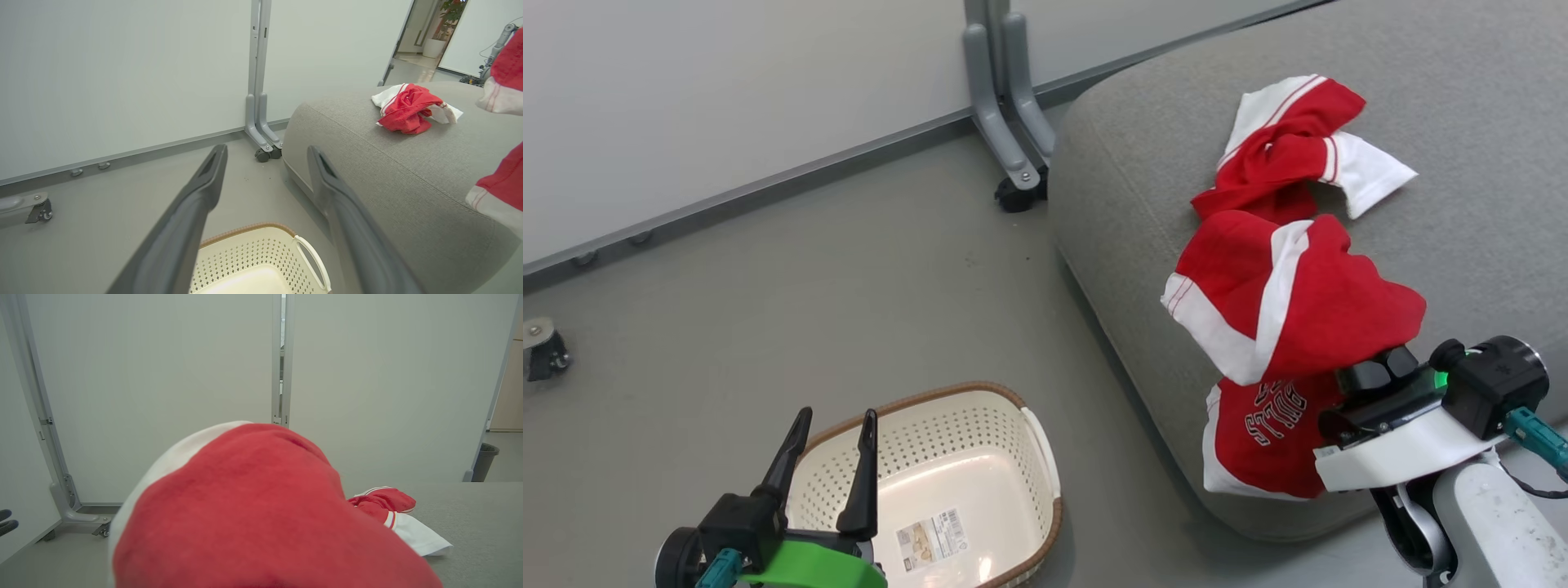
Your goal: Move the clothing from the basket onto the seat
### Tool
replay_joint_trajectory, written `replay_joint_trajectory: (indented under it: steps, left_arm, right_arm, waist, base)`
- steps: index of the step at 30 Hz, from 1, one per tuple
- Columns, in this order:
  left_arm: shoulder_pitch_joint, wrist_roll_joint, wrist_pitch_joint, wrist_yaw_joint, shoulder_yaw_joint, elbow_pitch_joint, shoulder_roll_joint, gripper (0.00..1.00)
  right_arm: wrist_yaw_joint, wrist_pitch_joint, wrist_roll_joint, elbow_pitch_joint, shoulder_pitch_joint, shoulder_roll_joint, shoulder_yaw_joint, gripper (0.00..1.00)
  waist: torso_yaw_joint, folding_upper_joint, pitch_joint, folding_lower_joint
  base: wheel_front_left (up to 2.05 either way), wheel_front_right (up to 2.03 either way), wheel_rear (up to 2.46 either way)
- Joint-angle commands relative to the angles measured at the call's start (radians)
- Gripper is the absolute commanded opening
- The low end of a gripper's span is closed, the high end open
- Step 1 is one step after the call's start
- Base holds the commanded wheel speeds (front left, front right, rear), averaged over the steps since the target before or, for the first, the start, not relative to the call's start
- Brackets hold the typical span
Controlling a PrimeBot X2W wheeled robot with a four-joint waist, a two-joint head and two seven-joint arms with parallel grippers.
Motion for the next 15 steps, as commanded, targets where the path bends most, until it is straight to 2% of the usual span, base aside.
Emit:
replay_joint_trajectory:
  steps: [1,6,15]
  left_arm:
    - [-0.020,0.000,0.000,-0.003,-0.001,0.001,0.011,1.00]
    - [-0.035,0.008,0.000,-0.003,-0.009,-0.002,0.017,1.00]
    - [-0.134,-0.013,0.000,-0.003,-0.105,0.034,0.063,1.00]
  right_arm:
    - [-0.001,0.000,-0.002,-0.004,-0.004,0.001,-0.009,0.00]
    - [-0.001,0.000,-0.012,-0.007,-0.001,0.010,-0.032,0.00]
    - [-0.001,0.000,-0.041,-0.060,0.059,0.059,-0.154,0.00]
  waist:
    - [-0.089,0.0000,0.032,0.0000]
    - [-0.169,0.0000,0.052,0.0000]
    - [-0.215,0.0000,0.111,0.0000]
  base:
    - [0.00,0.00,0.00]
    - [0.00,0.00,0.00]
    - [0.00,0.00,0.00]
